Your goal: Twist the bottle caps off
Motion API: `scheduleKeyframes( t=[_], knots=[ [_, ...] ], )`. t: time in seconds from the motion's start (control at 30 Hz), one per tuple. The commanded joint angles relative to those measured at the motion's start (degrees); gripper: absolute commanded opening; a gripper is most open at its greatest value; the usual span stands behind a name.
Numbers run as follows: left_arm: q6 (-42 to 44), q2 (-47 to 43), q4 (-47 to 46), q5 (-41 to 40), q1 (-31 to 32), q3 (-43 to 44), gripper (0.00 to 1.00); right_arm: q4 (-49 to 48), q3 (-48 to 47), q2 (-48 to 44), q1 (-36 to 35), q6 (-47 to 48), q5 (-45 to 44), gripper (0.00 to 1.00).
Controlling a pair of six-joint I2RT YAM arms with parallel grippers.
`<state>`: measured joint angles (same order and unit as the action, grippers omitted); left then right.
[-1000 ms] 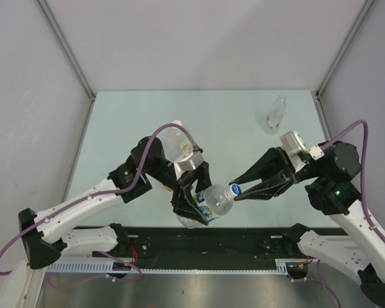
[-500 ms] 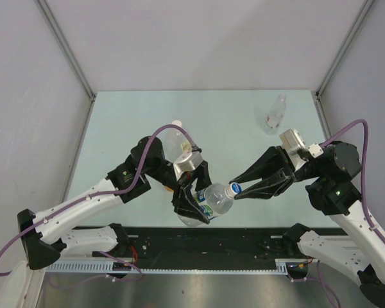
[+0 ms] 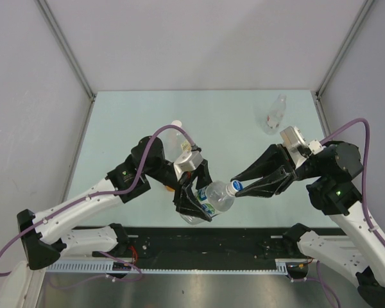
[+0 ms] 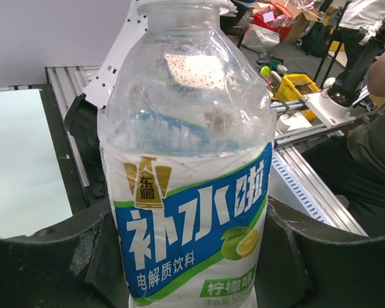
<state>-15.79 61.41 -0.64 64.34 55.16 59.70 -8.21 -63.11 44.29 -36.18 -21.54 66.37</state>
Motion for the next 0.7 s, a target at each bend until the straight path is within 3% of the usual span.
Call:
scheduleKeyframes(
  t=[0.0, 0.67],
  knots=[
    [4.36, -1.99, -0.85, 3.25, -0.93, 2.17, 0.0, -1.9, -3.59, -2.02, 1.73, -2.28, 3.15, 0.0],
    [9.81, -0.76, 6.01, 0.09, -2.95, 0.15, 0.0, -4.1, -7.81, -2.9, 4.46, -5.0, 2.36, 0.0]
  ],
)
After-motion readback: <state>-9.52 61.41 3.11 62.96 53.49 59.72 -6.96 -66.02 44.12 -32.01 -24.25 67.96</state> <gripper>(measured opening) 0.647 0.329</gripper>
